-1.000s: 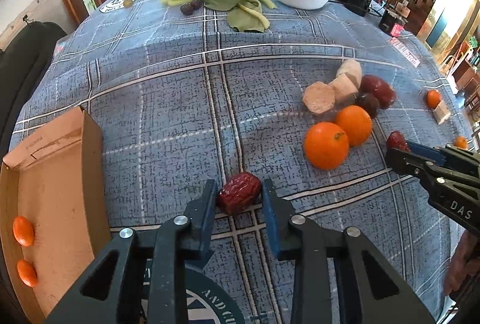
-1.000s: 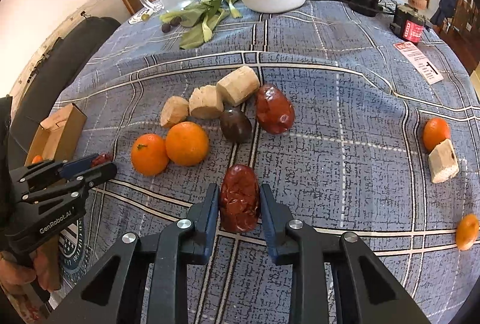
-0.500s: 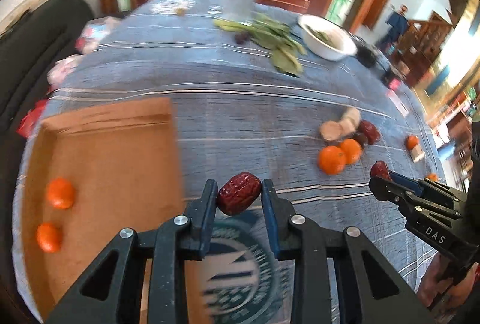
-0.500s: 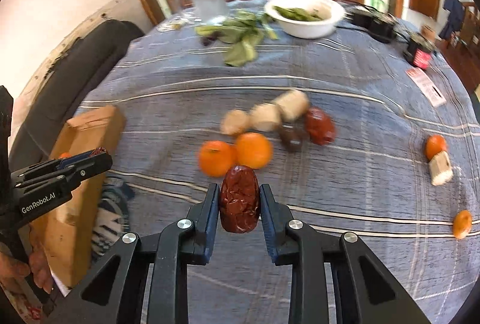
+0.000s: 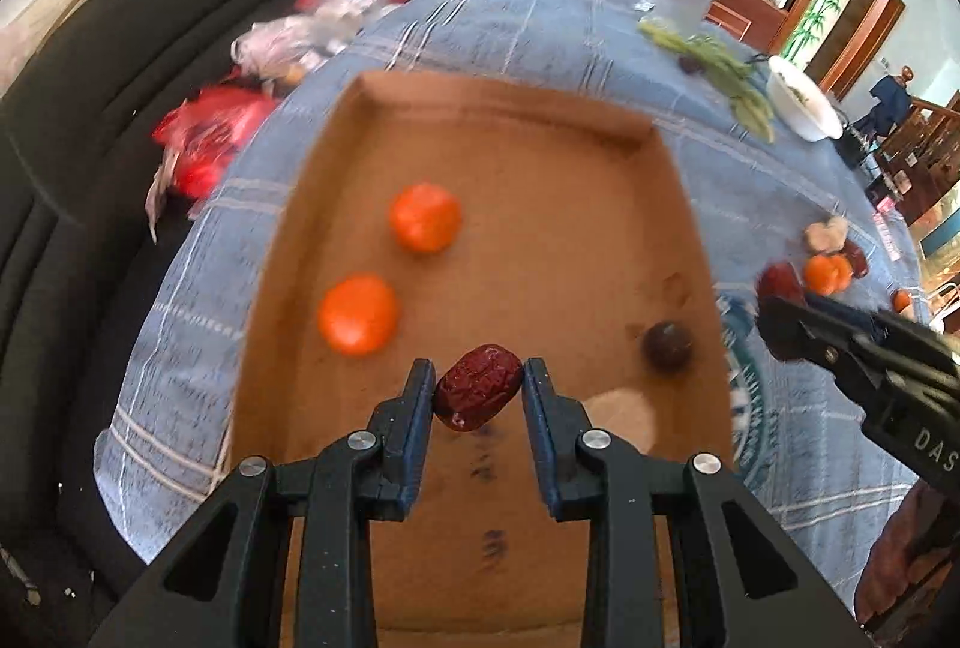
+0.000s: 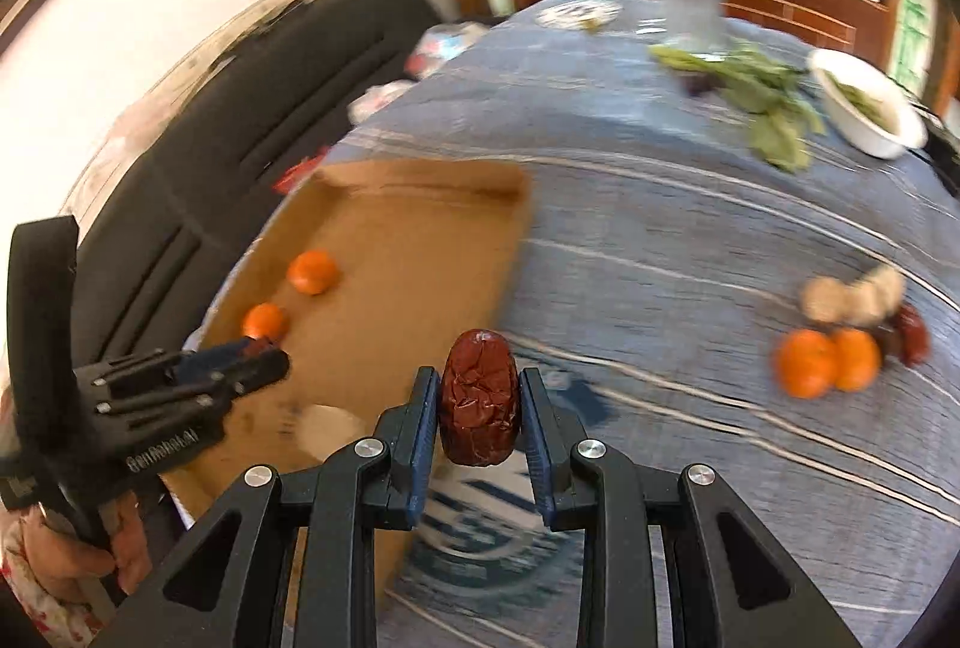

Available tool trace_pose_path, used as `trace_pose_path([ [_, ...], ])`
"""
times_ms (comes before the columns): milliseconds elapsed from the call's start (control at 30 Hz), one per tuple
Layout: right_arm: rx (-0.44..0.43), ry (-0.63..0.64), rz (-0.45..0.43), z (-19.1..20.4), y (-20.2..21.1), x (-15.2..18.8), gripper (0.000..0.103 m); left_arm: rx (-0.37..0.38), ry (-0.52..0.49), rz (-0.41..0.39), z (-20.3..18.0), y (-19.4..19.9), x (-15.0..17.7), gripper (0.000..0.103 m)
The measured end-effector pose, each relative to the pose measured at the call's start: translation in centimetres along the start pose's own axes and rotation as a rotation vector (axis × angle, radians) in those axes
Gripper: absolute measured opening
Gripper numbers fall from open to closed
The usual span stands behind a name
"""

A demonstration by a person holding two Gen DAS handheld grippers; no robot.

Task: Organize fruits
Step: 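Carry both jujubes into the tray and open both tools, then grasp a tangerine with the left tool while the right tool grasps a pale cylindrical chunk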

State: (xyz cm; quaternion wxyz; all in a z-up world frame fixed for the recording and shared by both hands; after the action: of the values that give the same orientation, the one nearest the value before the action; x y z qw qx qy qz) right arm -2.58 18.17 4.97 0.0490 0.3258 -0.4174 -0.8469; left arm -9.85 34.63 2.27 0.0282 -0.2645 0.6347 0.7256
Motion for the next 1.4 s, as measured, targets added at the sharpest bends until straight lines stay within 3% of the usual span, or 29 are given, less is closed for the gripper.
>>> trace_pose_path([
  [200, -0.021, 0.037, 0.073, 3.7, -5.1, -0.9, 0.029, 0.015, 0.016, 0.031, 1.8, -1.0, 1.0, 0.029],
  [367, 0.001, 0.041, 0.107, 4.6, -8.0, -1.7, 0.030, 0.029, 0.025, 0.030, 2.7, -1.2, 0.9, 0.029],
  [767, 0.018, 0.022, 0.140, 4.7, -10.5, -1.7, 0.030, 0.045, 0.037, 0.038, 3.7, -1.4, 0.1, 0.032],
  [900, 0.035, 0.031, 0.109, 4.8, -9.2, -2.2, 0.059, 0.040, 0.031, 0.041, 3.5, -1.1, -0.4, 0.037],
  [1033, 0.055, 0.003, 0.060, 4.5, -6.6, -2.6, 0.061, 0.024, 0.033, 0.021, 3.2, 0.4, -1.7, 0.038],
  [1167, 0.134, -0.069, 0.015, 2.9, -3.1, -2.7, 0.061, 0.017, 0.019, -0.040, 2.4, 2.6, -4.6, 0.039],
  [1400, 0.289, -0.157, -0.001, -1.1, 2.6, -1.2, 0.060, 0.085, 0.063, -0.135, -1.8, 4.9, -7.9, 0.044],
])
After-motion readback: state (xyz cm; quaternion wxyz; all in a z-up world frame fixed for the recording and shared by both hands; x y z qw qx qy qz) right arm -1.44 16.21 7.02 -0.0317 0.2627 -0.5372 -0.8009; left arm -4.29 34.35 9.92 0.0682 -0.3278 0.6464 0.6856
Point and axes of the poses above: each gripper's, at about its wrist camera, not at the fingertips, and y roughly against the way its jaws point, z to its left, x to its underside, the point moved 4 cm from there along -y, roughly the way its jaws point, and after that the axes turned 10 degrees about -x, right-handed, at the moved point
